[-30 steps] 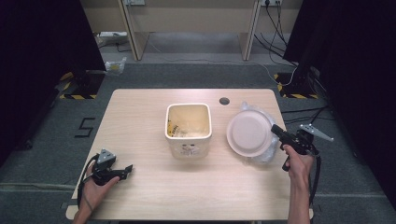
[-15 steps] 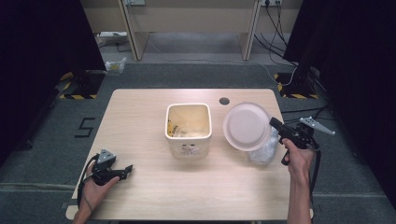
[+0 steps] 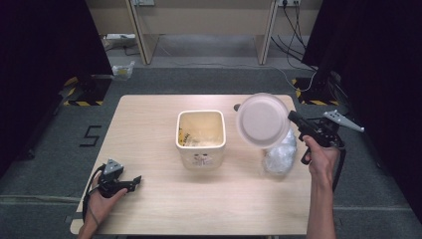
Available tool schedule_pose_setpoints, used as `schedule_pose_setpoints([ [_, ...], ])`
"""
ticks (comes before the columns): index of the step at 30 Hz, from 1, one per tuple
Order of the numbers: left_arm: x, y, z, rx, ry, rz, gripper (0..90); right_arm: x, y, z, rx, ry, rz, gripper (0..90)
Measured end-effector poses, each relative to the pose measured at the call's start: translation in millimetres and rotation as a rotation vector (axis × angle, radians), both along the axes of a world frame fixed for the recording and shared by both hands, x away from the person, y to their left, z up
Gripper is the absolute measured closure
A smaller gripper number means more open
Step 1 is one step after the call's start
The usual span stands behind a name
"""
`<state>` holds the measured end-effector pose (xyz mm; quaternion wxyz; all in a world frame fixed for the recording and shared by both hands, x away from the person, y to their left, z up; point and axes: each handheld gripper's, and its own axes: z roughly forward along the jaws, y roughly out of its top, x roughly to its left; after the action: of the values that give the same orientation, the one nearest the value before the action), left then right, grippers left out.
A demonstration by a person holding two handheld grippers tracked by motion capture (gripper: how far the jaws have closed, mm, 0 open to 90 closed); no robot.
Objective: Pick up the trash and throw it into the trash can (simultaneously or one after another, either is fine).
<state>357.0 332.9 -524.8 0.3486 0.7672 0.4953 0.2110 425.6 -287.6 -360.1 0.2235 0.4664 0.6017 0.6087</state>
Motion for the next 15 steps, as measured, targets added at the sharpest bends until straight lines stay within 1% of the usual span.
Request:
schedule_pose_setpoints([
  [1, 0.0, 0.1, 0.0, 0.001, 0.000, 0.000, 14.8, 0.7, 0.9, 3.4, 0.001, -0.005, 0.002, 90.0],
  [2, 0.0, 0.0, 0.0, 0.000, 0.000, 0.000, 14.9, 2.2, 3.0, 10.2, 0.007, -0.017, 0.006, 90.0],
  [3, 0.0, 0.1, 0.0, 0.001, 0.000, 0.000, 14.9, 2.2, 3.0, 10.2, 0.007, -0.017, 0.006, 90.0],
  [7, 0.0, 0.1, 0.0, 0.001, 0.000, 0.000, 14.8, 5.0, 9.4, 23.3, 0.016, -0.048, 0.024, 90.0],
  [11, 0.0, 0.1, 0.0, 0.001, 0.000, 0.000, 14.8, 9.2, 21.4, 32.1, 0.024, -0.058, 0.053, 90.0],
  [14, 0.0, 0.0, 0.0, 0.000, 0.000, 0.000, 14.8, 12.7, 31.9, 36.4, 0.019, -0.064, 0.076, 90.0],
  [15, 0.0, 0.1, 0.0, 0.001, 0.000, 0.000, 14.8, 15.1, 39.8, 38.0, 0.019, -0.064, 0.095, 90.0],
])
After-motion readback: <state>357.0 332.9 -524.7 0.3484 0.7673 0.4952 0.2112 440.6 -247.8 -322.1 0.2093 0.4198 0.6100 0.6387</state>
